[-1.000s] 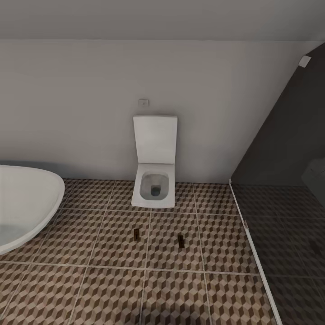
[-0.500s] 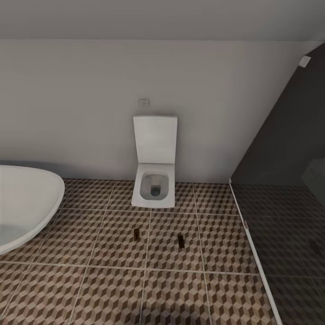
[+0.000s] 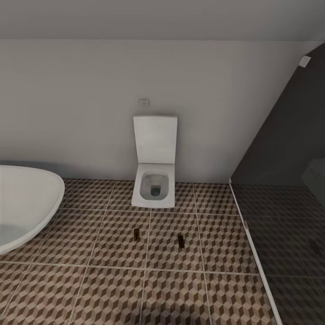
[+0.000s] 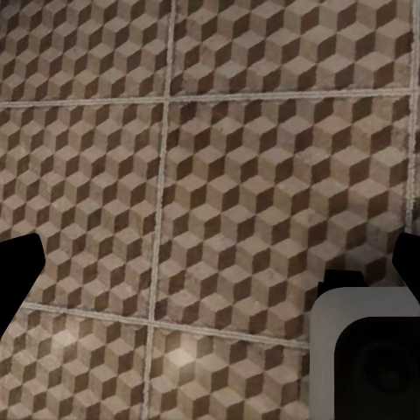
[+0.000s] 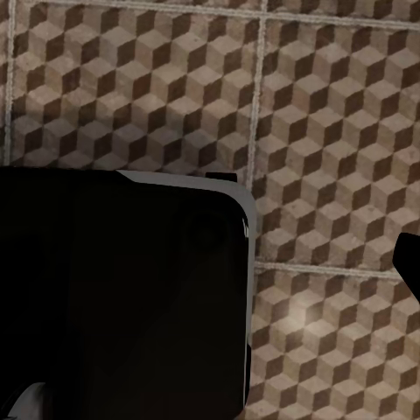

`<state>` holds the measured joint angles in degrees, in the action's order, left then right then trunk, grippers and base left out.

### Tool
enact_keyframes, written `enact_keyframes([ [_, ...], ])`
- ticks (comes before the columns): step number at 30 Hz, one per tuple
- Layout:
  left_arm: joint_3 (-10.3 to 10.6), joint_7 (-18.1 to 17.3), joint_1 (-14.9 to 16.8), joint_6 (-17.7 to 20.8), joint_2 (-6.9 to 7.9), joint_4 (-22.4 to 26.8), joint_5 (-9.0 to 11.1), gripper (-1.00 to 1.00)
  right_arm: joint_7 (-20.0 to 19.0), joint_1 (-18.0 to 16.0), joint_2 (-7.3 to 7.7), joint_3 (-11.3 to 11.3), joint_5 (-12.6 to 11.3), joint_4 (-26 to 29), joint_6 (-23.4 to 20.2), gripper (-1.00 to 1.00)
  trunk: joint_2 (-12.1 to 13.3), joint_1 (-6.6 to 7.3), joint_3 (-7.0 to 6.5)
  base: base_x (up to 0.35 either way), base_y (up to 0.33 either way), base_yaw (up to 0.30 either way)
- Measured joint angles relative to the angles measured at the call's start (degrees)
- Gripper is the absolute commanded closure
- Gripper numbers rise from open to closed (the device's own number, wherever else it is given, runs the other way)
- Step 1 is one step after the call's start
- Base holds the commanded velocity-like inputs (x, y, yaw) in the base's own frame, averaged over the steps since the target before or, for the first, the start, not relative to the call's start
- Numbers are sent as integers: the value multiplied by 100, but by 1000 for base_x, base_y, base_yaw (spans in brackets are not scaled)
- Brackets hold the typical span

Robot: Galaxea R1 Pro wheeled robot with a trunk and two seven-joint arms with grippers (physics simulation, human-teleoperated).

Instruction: Take the four mousetraps from the cabinet in the bathroom and place them on the bathroom floor. Make sure all four end up on the same floor surface, and ensure that at least two of them are either under or directly next to the same bathroom sink.

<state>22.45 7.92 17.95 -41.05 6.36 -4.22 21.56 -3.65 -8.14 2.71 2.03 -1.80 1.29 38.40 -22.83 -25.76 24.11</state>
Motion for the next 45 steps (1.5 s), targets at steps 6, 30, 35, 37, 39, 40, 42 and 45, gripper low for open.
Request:
enact_keyframes([
  [6, 0, 0, 0, 0, -1, 0, 0, -100, 0, 0, 0, 0, 0, 0, 0, -100, 0, 0, 0, 0, 0, 0],
  [30, 0, 0, 0, 0, -2, 0, 0, -100, 0, 0, 0, 0, 0, 1, 0, -100, 0, 0, 0, 0, 0, 0],
  [35, 0, 0, 0, 0, 0, 0, 0, -100, 0, 0, 0, 0, 0, 1, 0, -100, 0, 0, 0, 0, 0, 0],
  [37, 0, 0, 0, 0, 0, 0, 0, -100, 0, 0, 0, 0, 0, 1, 0, -100, 0, 0, 0, 0, 0, 0],
  [39, 0, 0, 0, 0, 0, 0, 0, -100, 0, 0, 0, 0, 0, 0, 0, -100, 0, 0, 0, 0, 0, 0],
  [40, 0, 0, 0, 0, 0, 0, 0, -100, 0, 0, 0, 0, 0, 0, 0, -100, 0, 0, 0, 0, 0, 0],
  [42, 0, 0, 0, 0, 0, 0, 0, -100, 0, 0, 0, 0, 0, 0, 0, -100, 0, 0, 0, 0, 0, 0],
  [45, 0, 0, 0, 0, -1, 0, 0, -100, 0, 0, 0, 0, 0, 0, 0, -100, 0, 0, 0, 0, 0, 0],
])
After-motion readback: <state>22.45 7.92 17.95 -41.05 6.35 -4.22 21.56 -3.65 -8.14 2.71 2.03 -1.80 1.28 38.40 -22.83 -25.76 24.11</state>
